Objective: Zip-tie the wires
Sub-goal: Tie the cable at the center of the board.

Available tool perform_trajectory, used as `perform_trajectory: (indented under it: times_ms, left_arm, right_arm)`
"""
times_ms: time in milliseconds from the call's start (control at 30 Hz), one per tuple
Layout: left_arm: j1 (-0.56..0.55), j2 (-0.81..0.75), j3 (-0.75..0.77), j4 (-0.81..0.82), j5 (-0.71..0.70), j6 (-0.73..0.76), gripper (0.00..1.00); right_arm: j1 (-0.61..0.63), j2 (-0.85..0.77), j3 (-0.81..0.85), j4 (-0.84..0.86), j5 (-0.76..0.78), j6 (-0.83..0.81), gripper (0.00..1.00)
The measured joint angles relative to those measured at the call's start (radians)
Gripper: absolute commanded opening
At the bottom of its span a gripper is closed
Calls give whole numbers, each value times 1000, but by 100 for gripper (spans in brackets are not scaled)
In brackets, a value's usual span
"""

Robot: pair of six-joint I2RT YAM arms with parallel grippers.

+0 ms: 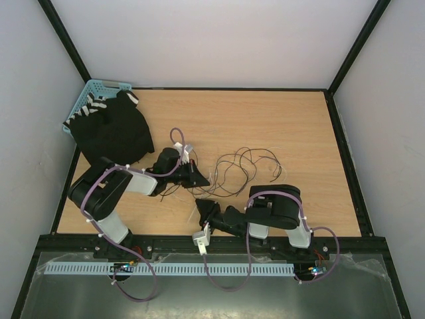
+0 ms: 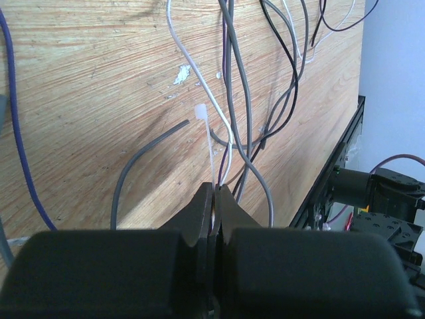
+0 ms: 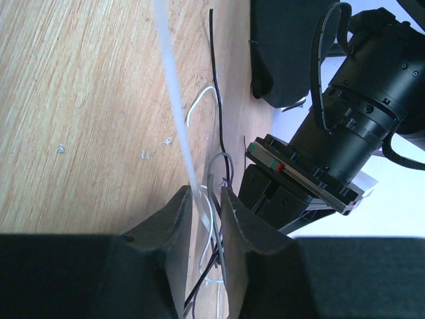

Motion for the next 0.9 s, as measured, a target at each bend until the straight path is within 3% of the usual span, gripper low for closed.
perform_trajectory:
  times_ms: [400,900]
  left_arm:
    - [0,7,1,0,2,0,0]
    - [0,7,1,0,2,0,0]
  right_arm:
    - [11,4,0,0,11,26,31]
    - [52,5,0,1,19,43,20]
